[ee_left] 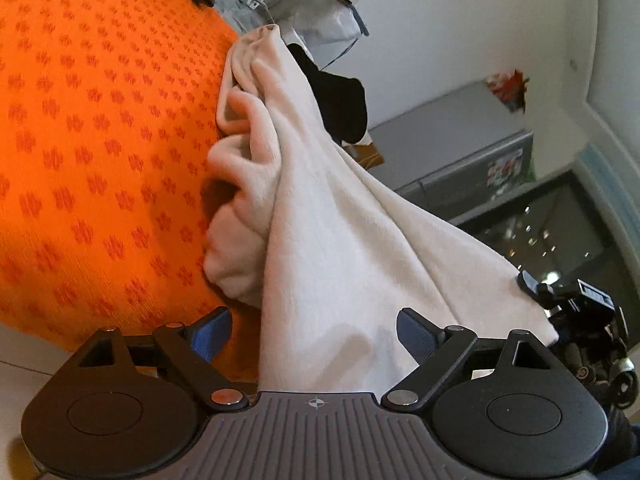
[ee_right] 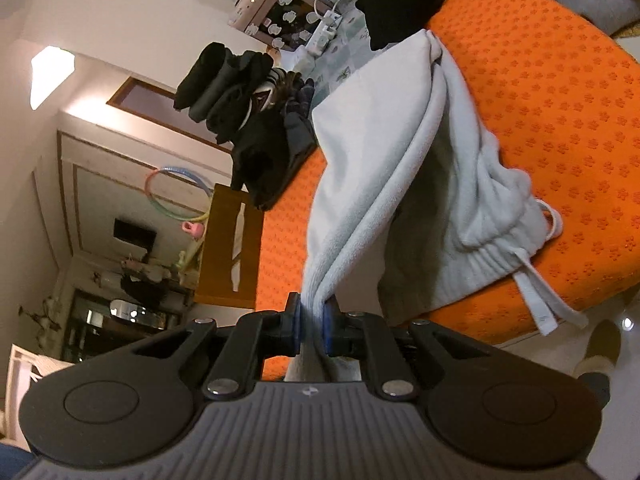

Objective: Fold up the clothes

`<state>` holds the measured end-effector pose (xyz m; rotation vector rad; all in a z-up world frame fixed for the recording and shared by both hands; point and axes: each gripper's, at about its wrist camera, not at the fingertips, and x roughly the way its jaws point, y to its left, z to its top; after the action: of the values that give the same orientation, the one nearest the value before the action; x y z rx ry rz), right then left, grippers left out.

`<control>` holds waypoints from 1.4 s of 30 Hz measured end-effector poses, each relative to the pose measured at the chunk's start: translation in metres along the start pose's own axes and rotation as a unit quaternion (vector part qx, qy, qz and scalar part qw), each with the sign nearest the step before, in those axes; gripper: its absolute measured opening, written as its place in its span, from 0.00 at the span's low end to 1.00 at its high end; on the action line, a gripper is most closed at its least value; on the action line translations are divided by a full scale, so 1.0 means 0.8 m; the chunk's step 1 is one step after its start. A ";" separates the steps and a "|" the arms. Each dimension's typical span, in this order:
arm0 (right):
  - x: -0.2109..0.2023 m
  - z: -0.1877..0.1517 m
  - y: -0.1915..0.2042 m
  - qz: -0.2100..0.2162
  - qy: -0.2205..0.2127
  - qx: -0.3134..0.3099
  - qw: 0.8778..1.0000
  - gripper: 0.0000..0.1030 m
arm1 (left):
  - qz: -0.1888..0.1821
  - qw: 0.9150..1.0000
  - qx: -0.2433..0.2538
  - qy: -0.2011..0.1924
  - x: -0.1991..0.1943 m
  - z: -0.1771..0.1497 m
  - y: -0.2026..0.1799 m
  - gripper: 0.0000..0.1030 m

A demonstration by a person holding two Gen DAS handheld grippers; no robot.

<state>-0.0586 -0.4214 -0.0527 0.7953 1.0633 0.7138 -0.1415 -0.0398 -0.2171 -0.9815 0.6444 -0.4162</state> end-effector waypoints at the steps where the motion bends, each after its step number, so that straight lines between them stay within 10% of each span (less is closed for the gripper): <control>1: 0.000 0.002 0.003 0.000 0.002 0.005 1.000 0.12 | -0.003 1.000 -0.006 -0.003 0.002 -0.003 0.001 0.88; 9: -0.009 0.021 0.010 0.019 0.005 0.053 0.998 0.12 | -0.045 0.998 -0.043 -0.029 0.020 -0.011 0.012 0.89; 15: -0.011 0.026 -0.011 0.042 -0.006 0.110 0.993 0.13 | -0.116 0.990 -0.077 -0.024 0.013 0.005 -0.002 0.20; 31: 0.005 0.008 -0.060 0.089 -0.056 0.170 0.980 0.13 | -0.028 1.000 0.002 -0.006 -0.013 0.106 -0.097 0.15; 42: 0.056 0.180 0.004 0.114 -0.118 0.120 0.979 0.13 | -0.009 0.991 0.129 -0.046 0.056 0.281 -0.212 0.15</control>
<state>0.0905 -0.4137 -0.0319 1.1938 0.8594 0.6717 0.0354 -0.0097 0.0045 -0.7556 0.4854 -0.4548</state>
